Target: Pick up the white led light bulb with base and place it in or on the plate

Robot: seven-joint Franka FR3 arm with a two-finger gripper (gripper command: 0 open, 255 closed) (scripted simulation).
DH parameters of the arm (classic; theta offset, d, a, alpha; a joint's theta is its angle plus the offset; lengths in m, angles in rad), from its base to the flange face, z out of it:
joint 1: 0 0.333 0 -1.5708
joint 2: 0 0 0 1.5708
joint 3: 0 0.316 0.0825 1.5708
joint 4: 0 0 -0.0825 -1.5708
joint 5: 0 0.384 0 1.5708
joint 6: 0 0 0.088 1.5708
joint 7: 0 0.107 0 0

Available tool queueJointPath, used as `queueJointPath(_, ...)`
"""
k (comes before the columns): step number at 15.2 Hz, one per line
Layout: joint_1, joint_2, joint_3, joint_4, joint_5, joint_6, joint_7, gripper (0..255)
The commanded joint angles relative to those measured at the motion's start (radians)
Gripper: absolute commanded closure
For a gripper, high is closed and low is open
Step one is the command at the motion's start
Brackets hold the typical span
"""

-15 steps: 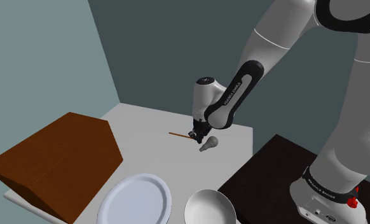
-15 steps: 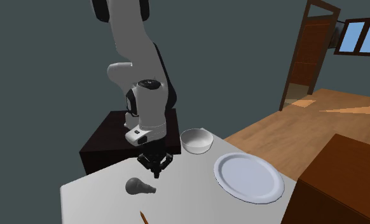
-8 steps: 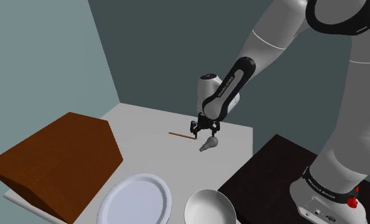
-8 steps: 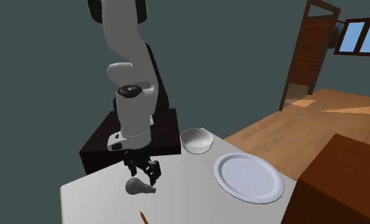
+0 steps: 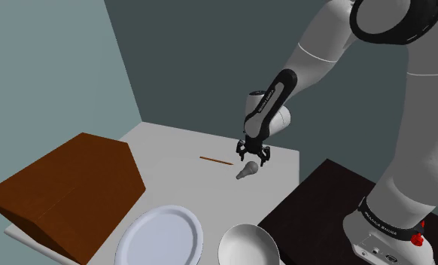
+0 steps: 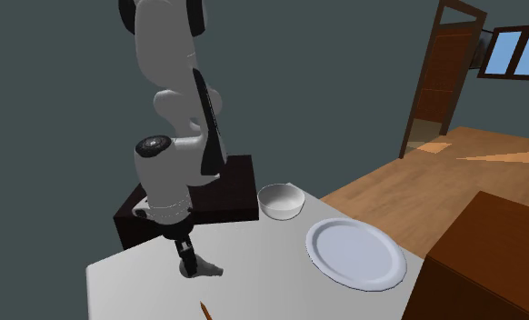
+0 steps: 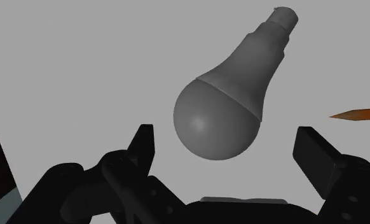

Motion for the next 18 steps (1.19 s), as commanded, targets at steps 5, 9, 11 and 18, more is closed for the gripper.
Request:
queueJointPath(5, -0.002, 0.07, 0.001, 0.014, 0.005, 0.057, -0.003, 0)
queueJointPath(9, -0.002, 0.071, 0.001, 0.014, 0.005, 0.057, -0.003, 0)
queueJointPath(11, -0.002, 0.07, 0.001, 0.014, 0.005, 0.056, -0.003, 0)
queueJointPath(18, -0.002, 0.07, 0.001, 0.014, 0.005, 0.056, -0.003, 255)
